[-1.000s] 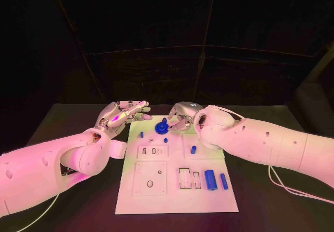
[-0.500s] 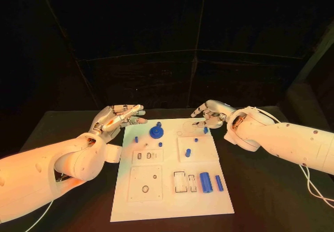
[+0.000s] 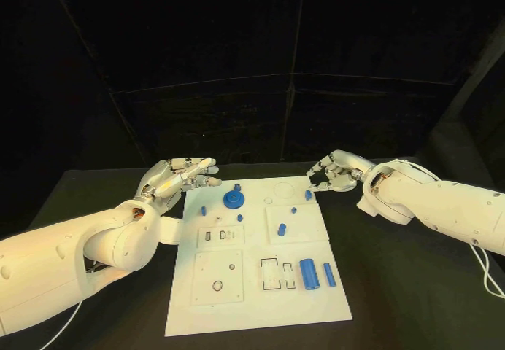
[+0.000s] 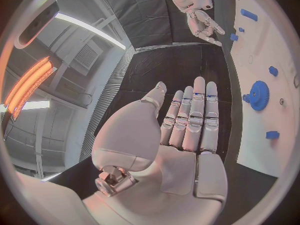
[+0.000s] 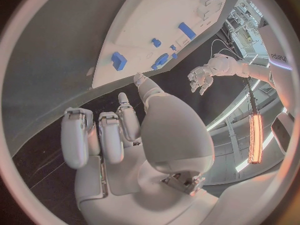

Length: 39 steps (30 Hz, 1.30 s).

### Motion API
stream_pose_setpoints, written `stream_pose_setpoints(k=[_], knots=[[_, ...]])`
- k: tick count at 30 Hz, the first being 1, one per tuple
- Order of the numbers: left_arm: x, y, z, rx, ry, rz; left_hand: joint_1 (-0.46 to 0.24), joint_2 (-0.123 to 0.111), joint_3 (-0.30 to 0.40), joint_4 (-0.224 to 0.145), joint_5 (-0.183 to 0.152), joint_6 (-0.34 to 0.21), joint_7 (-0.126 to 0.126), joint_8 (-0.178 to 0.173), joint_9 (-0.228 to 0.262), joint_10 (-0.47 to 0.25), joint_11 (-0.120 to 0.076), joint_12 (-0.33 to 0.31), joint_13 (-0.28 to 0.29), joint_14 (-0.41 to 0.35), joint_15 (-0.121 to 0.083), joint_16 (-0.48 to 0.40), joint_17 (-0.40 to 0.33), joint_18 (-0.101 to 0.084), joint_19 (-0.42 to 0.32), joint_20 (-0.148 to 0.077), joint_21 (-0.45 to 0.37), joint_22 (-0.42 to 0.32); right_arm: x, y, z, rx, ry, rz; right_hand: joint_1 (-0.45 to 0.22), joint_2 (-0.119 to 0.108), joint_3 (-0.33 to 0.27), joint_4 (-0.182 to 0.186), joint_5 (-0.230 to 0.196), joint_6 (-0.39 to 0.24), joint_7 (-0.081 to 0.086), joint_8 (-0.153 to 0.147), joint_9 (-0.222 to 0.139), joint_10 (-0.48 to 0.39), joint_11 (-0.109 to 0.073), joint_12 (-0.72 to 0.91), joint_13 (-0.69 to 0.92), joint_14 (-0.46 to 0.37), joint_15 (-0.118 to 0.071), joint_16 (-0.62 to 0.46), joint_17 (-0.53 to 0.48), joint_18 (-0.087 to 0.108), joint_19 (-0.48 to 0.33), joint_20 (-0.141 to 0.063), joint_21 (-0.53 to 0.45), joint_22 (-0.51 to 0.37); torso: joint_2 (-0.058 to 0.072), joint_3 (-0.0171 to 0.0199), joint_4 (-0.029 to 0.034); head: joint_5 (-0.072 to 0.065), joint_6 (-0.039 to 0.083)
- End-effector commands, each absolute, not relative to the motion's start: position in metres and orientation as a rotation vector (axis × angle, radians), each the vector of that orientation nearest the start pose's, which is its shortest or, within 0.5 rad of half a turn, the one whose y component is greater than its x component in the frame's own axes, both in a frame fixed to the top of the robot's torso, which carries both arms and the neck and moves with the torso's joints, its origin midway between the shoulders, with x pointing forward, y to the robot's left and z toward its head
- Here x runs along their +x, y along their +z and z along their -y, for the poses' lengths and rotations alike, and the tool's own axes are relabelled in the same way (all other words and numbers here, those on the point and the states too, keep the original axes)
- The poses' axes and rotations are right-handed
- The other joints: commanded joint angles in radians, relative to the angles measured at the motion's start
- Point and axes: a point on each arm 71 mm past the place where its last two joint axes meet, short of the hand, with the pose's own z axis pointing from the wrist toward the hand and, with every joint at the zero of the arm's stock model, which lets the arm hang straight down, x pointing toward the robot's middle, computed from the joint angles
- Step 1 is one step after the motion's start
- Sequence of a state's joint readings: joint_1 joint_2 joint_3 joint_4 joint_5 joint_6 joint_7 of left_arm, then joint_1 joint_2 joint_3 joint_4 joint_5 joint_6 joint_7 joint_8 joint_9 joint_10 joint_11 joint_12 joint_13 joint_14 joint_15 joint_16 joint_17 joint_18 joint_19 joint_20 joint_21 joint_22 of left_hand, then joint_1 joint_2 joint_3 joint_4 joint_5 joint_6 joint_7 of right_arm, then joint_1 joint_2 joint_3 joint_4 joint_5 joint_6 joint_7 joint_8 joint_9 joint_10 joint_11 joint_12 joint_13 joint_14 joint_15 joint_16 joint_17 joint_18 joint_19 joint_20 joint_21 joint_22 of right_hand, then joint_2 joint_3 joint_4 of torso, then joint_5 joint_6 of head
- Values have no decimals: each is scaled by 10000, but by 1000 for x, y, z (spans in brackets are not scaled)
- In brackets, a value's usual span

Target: Assemble the parts on the task board

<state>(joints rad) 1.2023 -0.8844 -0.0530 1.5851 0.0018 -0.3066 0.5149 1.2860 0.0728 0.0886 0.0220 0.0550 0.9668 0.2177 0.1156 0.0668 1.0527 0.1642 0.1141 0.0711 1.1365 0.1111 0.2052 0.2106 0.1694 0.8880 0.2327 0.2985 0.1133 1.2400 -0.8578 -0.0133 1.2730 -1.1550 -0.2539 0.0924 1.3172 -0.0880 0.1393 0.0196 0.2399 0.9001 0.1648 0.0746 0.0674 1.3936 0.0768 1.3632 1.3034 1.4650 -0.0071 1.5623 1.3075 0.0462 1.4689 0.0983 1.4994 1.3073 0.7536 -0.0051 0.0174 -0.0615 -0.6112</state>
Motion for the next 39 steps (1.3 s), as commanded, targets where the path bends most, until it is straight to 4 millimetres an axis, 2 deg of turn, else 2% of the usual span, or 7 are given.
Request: stream_pose_setpoints(k=[1, 4, 13, 22, 34, 39], knots=[[477, -169, -211, -10383, -16528, -13283, 37, 77, 59, 23, 48, 67, 33, -43, -11, 35, 4, -45, -13, 61, 31, -40, 8, 152, 57, -14, -64, -9, 532, -172, 283, 1083, 7446, -16979, 108, -19, -14, -50, -9, -95, -16, -62, -17, -3, -20, -53, -15, 1005, 57, -12, 2409, -59, 206, 47, -19, 631, 5, 15, 18, 7, -45], [477, -169, -211, -10388, -16525, -13290, 37, 77, 59, 23, 48, 67, 33, -43, -11, 35, 4, -45, -13, 61, 31, -40, 8, 152, 57, -14, -64, -9, 531, -178, 283, 1100, 7434, -17173, 110, -22, -17, -53, -11, -100, -15, -65, -17, -6, -19, -57, -19, 1004, 57, -14, 2404, -57, 202, 47, -22, 622, 7, -4, 11, 13, -62], [478, -170, -210, -10399, -16517, -13301, 37, 77, 59, 23, 48, 67, 33, -43, -11, 35, 4, -45, -13, 61, 31, -40, 8, 152, 57, -14, -64, -9, 530, -193, 282, 1063, 7280, -17516, 140, -27, -25, -81, -19, -120, -9, -72, -17, -20, -16, -72, -33, 1001, 59, -20, 2390, -54, 195, 47, -28, 608, 4, -7, 21, 29, -93], [478, -170, -210, -10411, -16505, -13313, 37, 77, 59, 23, 48, 67, 33, -43, -11, 35, 4, -45, -13, 61, 31, -40, 8, 152, 57, -14, -64, -9, 534, -197, 282, 941, 7060, -17391, 175, 32, -9, -101, -4, -125, 7, -67, -10, -20, -5, -69, -23, 1000, 65, -21, 2388, -54, 192, 50, -31, 603, -6, -16, 23, -2, -118], [479, -171, -210, -10421, -16512, -13342, 37, 77, 59, 23, 48, 67, 33, -43, -11, 35, 4, -45, -13, 61, 31, -40, 8, 152, 57, -14, -64, -9, 537, -198, 276, 845, 7075, -17268, 202, 271, 50, -110, -27, 44, 30, 21, 26, 27, 15, -22, 42, 1005, 85, -13, 2409, -61, 206, 67, -18, 637, -6, -12, 12, 2, -138], [479, -171, -210, -10428, -16512, -13359, 37, 77, 59, 23, 48, 67, 33, -43, -11, 35, 4, -45, -13, 61, 31, -40, 8, 152, 57, -14, -64, -9, 538, -199, 276, 864, 7040, -17307, 269, 482, 148, -183, -319, 418, -21, 210, 72, 63, -28, 11, 89, 1007, 57, -10, 2416, -62, 213, 52, -12, 653, -3, -13, 16, -5, -142]])
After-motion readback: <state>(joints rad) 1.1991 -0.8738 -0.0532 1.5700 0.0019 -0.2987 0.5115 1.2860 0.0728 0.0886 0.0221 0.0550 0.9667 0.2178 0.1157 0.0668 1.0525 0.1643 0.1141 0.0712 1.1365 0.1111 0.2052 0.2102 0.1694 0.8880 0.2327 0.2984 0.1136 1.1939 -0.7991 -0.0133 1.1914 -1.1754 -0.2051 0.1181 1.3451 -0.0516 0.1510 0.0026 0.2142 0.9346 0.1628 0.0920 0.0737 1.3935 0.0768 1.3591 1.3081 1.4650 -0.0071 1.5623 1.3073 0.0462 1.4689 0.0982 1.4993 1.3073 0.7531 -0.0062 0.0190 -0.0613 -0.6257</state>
